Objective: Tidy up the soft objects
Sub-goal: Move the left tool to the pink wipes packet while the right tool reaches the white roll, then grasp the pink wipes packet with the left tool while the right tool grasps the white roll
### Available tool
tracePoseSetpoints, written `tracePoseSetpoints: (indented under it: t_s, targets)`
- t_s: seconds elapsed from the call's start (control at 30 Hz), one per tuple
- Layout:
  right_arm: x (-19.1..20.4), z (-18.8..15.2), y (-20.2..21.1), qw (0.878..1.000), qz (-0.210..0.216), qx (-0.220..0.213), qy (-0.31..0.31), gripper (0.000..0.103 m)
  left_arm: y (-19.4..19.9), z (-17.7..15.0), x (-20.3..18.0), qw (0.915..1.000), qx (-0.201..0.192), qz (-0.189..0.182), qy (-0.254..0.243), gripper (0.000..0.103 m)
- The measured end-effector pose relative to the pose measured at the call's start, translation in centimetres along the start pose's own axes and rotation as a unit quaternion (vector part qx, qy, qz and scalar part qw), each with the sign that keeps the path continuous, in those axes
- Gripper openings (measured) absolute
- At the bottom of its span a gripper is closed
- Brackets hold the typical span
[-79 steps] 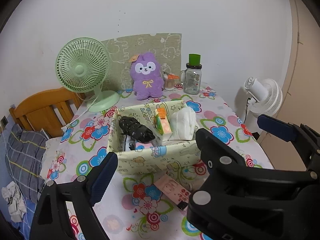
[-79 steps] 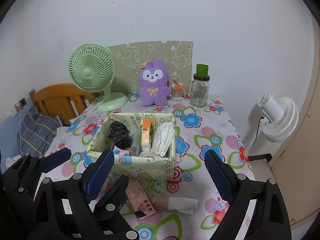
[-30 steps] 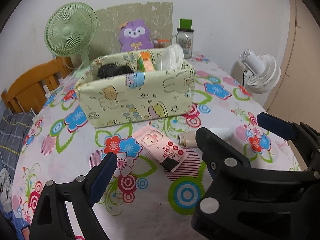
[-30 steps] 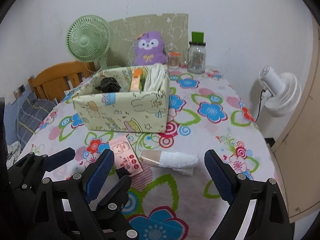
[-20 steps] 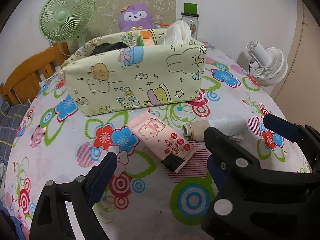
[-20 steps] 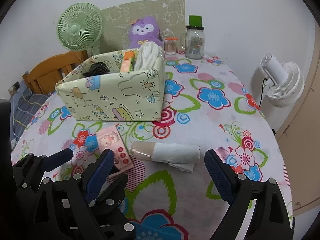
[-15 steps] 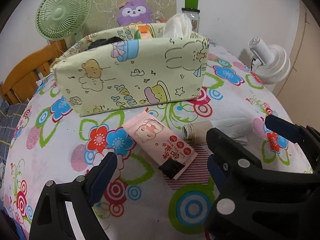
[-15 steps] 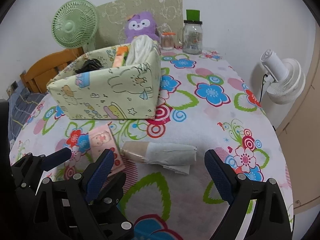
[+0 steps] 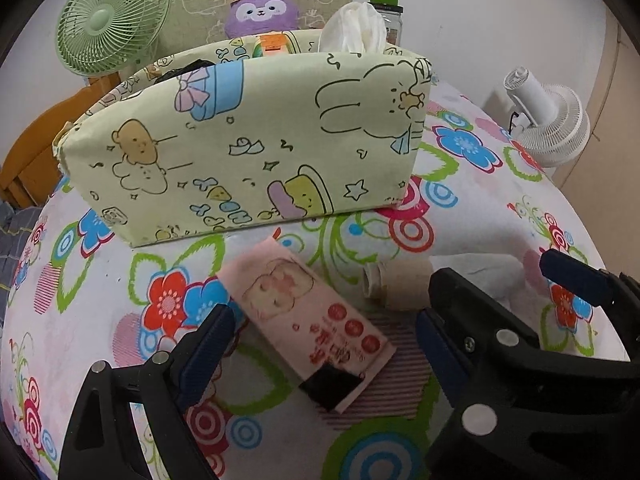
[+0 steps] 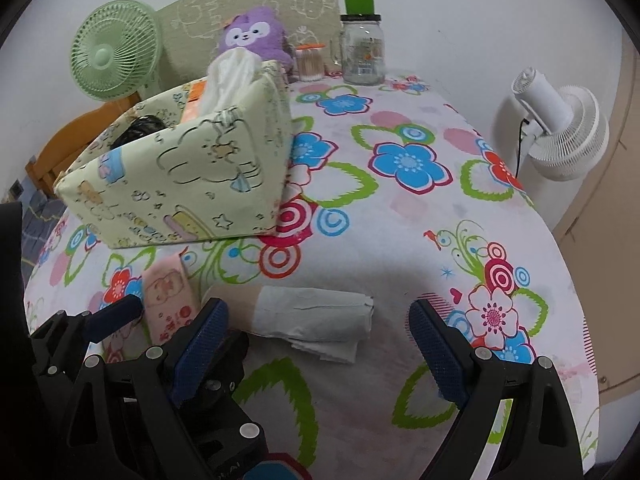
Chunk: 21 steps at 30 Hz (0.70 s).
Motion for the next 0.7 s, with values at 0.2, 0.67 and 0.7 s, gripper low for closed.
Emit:
tracePoseSetpoints:
  t_s: [0.2, 0.67, 0.7]
  targets:
    - [0.2, 0.3, -0.3, 1.000, 0.011, 0.003, -0.005, 0.094, 0.4, 0.4, 0.5, 0.9999, -0.009, -0.005, 0.008, 0.057]
    - [2.3, 0.6, -2.0, 1.000, -0.001, 0.018, 0.011, 0.099, 0.7, 0.3, 1.3, 0.9996, -0.023, -0.011, -0.009, 0.043]
    - [2.3, 0.6, -2.2, 1.000, -0.002, 0.020, 0.009, 0.101, 0.7, 0.3, 1.3, 0.9996, -0.023, -0.012, -0.010, 0.044]
Point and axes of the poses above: each gripper's, at about its wrist camera, not at the fingertips, and y roughly against the way its jaws point, x to its left, z to its top, the point moved 8 cm from there along -y, roughly the way its jaws point, and after that the axes turned 2 degrees about y, right-handed, at the moved point
